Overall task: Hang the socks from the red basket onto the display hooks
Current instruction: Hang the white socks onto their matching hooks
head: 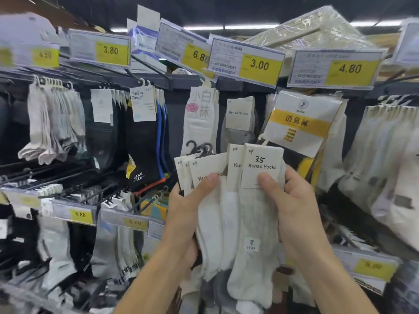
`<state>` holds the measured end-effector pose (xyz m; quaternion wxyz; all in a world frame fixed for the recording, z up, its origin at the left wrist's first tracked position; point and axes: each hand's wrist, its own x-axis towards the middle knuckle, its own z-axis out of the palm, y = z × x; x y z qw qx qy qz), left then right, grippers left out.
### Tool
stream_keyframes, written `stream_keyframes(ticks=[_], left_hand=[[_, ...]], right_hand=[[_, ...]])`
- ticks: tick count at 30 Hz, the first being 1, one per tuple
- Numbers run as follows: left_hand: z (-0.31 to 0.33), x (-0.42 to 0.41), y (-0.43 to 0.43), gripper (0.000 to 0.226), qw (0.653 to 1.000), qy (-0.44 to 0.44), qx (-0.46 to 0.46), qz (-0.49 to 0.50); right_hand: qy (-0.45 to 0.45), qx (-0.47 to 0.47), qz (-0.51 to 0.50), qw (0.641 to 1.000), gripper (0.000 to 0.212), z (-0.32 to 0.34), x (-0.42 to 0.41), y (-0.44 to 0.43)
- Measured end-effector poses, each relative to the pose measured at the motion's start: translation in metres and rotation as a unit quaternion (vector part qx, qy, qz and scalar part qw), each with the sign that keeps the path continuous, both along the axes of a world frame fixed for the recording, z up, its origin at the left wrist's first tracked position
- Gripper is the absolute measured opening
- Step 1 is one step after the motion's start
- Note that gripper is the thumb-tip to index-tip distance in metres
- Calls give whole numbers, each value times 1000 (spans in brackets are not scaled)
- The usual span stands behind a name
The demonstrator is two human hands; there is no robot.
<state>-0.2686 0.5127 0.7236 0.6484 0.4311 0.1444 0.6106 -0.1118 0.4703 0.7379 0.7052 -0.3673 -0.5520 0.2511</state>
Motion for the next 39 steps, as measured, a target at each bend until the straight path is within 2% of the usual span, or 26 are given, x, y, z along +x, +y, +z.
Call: stream_keyframes(ticks=[4,9,14,19,22,27,31,34,36,38,39], left_hand=[[5,-12,16,53,1000,10,-15,0],[11,-28,39,59,999,22,-9,-22],[13,-34,55,50,998,23,-7,-56],[14,-34,65,46,997,45,-1,-69],[15,-34,68,44,995,54,2,-83],[16,-32,74,48,993,58,6,-105],[18,-29,78,55,992,63,7,-108],[18,-28,79,63,993,64,12,-103],[17,-28,80,61,993,61,23,-103],[15,-28,82,58,992,63,38,-101],[14,-27,83,54,992,65,44,-97]], right_hand=[[2,29,-43,999,25,27,3,18],[-40,70,-188,979,18,65,5,56],[-69,76,-263,959,28,78,9,86],[-96,92,-277,952,27,78,5,100],[-142,75,-282,946,26,81,4,108],[-226,16,-293,929,51,88,5,121],[-246,-37,-287,925,61,95,4,119],[-281,-39,-262,922,63,87,-4,100],[-304,-3,-306,902,65,69,-11,81],[-299,96,-353,881,56,48,-21,61],[-285,137,-348,882,50,39,-26,52]])
